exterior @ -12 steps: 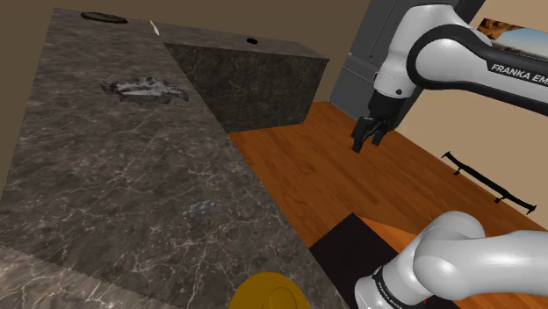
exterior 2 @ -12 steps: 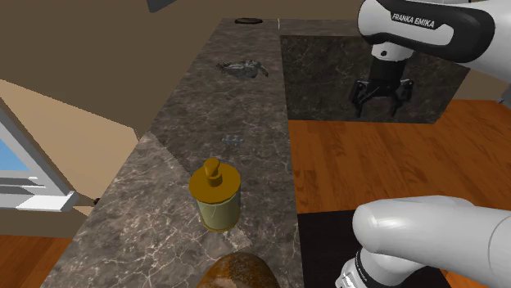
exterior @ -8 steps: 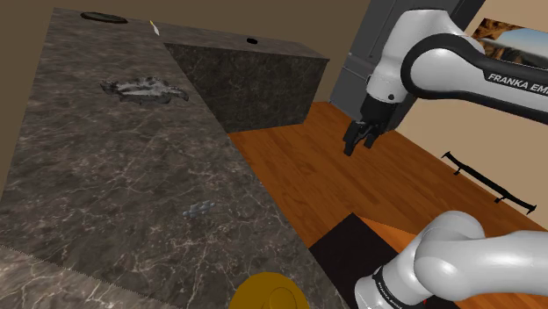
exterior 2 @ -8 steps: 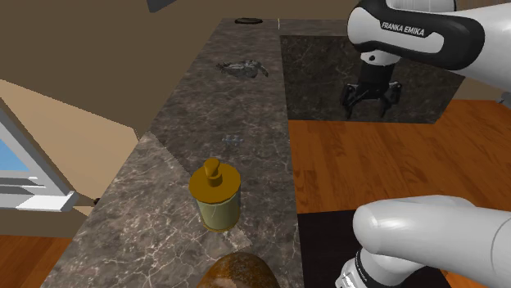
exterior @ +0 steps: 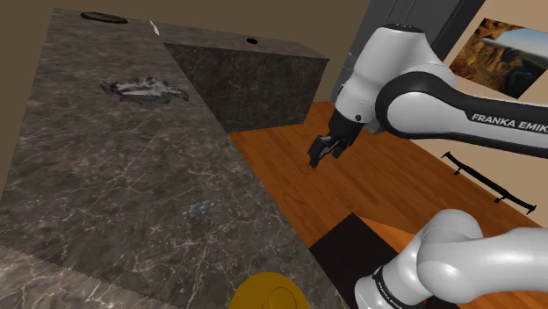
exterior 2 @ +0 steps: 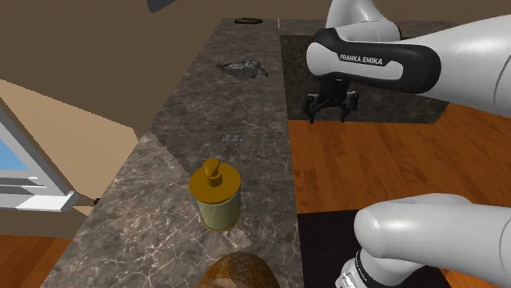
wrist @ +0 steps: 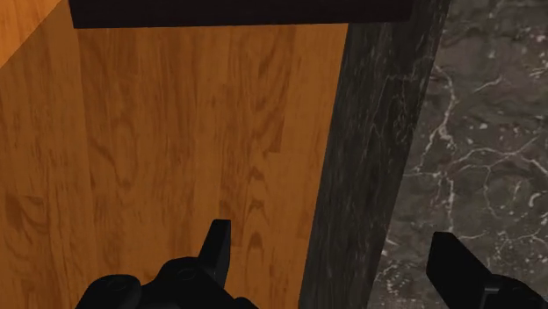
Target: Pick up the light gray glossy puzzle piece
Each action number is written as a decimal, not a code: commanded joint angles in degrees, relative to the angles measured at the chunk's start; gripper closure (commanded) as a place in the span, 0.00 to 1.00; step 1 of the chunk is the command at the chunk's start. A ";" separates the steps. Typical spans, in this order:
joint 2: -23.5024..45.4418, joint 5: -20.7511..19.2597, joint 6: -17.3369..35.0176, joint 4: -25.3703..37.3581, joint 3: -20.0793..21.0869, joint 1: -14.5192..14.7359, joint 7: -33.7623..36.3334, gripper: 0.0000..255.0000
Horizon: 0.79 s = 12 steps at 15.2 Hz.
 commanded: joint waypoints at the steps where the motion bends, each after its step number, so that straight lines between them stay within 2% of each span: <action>1: 0.86 0.52 4.32 -1.22 2.35 0.80 2.11 0.00; 7: 6.59 0.29 16.41 -1.67 10.76 2.06 9.83 0.00; 12: 13.32 -3.36 25.69 0.26 18.95 0.55 17.94 0.00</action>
